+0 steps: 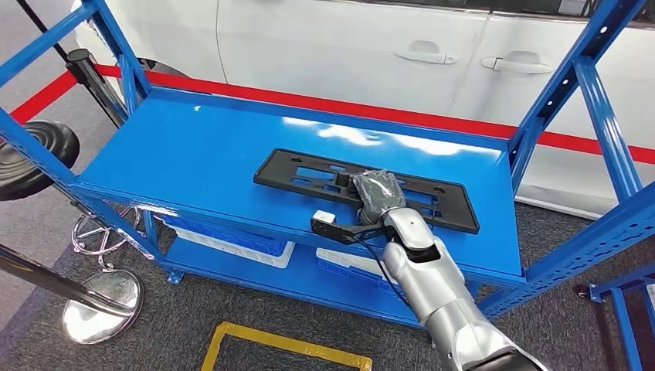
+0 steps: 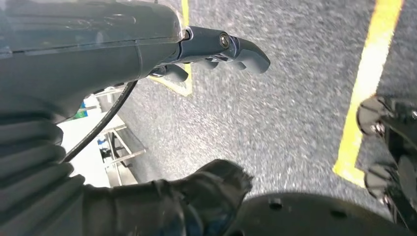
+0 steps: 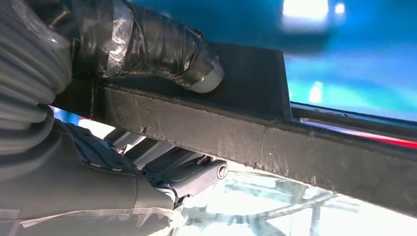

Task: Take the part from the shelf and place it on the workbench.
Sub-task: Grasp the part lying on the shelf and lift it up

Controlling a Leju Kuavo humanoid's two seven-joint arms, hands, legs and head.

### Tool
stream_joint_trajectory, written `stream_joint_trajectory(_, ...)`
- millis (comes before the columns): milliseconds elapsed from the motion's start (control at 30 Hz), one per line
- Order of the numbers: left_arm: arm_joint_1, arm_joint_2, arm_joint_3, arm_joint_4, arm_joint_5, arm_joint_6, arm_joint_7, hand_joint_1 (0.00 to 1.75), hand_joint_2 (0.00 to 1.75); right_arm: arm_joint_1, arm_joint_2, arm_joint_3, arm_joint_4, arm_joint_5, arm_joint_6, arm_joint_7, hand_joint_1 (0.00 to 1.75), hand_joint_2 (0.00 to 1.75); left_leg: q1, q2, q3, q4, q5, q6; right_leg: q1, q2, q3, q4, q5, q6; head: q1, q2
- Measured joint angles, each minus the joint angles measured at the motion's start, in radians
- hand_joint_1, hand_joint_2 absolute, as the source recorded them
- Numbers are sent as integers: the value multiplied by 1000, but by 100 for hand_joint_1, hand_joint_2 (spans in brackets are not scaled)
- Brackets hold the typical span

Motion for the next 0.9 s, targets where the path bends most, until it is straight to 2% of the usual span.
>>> stream_joint_trajectory(333,-1,0,0,-1,3,15,26,0,175,20,-39,0,-146,-139,58,-48,175,175,0,0,0,1,0,0,0,0,0,0,1,0,0,0)
stream_joint_trajectory(467,-1,0,0,-1,1,24,38,0,175,42,-59,5,-279,-244,98,-66,175,175,0,0,-1,1,0,0,0,0,0,0,1,0,0,0)
stream_joint_trajectory(667,0,0,0,-1,-9,20,46,0,175,98,-105,44,-496,-262,103,-68,175,175,0,0,-2,1,-1,0,0,0,-1,0,0,0,0,0)
stream_joint_trajectory(833,0,0,0,-1,-16,11,47,0,175,120,-127,72,-570,-272,99,-69,175,175,0,0,-2,1,-1,0,0,-1,-1,0,0,0,0,0)
stream_joint_trajectory(900,0,0,0,-2,-18,7,49,0,175,121,-131,74,-581,-288,98,-70,175,175,-1,0,-4,5,-3,5,-3,-1,0,-2,2,3,0,0)
